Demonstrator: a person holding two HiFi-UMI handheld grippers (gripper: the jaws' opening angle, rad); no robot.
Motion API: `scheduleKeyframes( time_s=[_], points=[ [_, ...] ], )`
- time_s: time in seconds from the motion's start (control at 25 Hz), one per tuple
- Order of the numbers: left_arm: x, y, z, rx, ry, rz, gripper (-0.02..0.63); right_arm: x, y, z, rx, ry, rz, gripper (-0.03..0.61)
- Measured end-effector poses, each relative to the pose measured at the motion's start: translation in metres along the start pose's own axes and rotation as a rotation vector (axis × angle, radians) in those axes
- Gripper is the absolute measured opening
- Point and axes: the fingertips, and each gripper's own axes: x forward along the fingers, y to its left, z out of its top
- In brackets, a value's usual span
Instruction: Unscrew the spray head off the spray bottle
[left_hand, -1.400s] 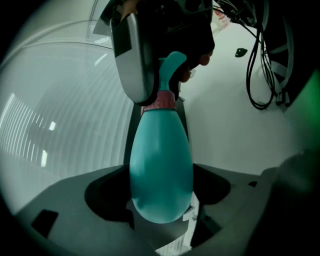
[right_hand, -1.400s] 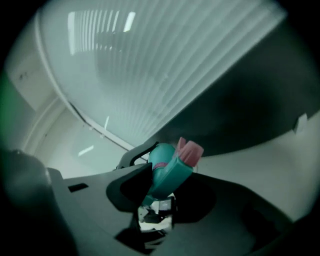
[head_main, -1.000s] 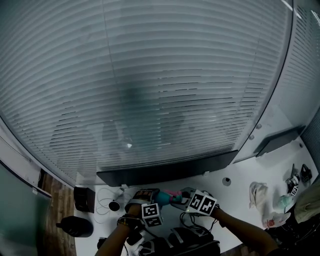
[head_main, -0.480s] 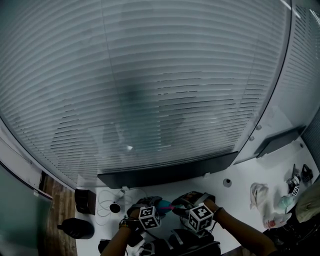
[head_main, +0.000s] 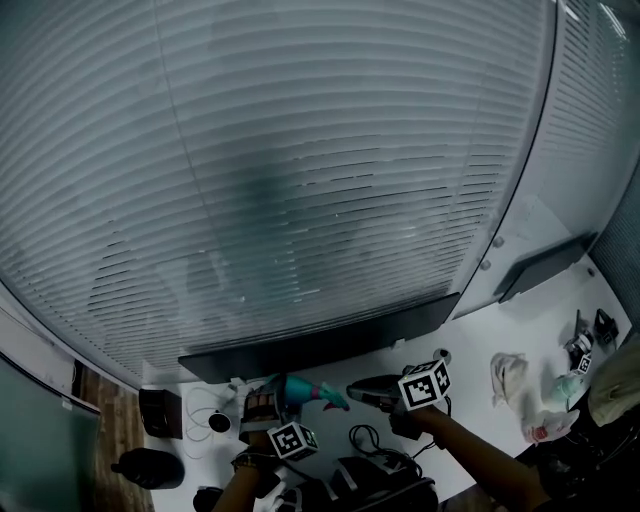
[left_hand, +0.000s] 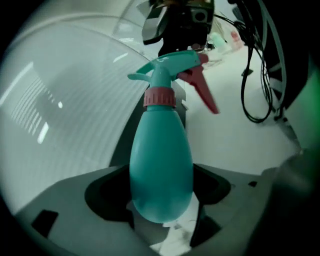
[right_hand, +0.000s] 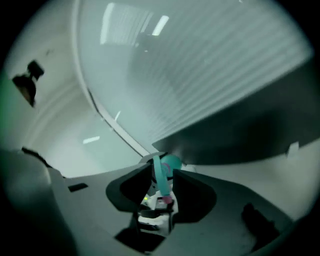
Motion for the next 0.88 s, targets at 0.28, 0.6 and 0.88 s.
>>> scheduleKeyframes(
  time_s=[0.28, 0.6, 0.88],
  points=[
    [-0.002, 0.026, 0.022, 0.272, 0.073, 0.081, 0.373, 0.001, -0.009, 0.007, 0.407, -0.104, 0.046, 0.123],
    [0.001, 0.056, 0.015, 0.278, 0.134, 0.151, 0.373, 0.003, 0.017, 0.012, 0.851, -0.265, 0.341, 0.123],
    [-0.002, 0.062, 0.035, 0.293, 0.116, 0.221, 0.373, 0.009, 0.001, 0.024, 1.041, -0.413, 0.418, 0.123]
  ],
)
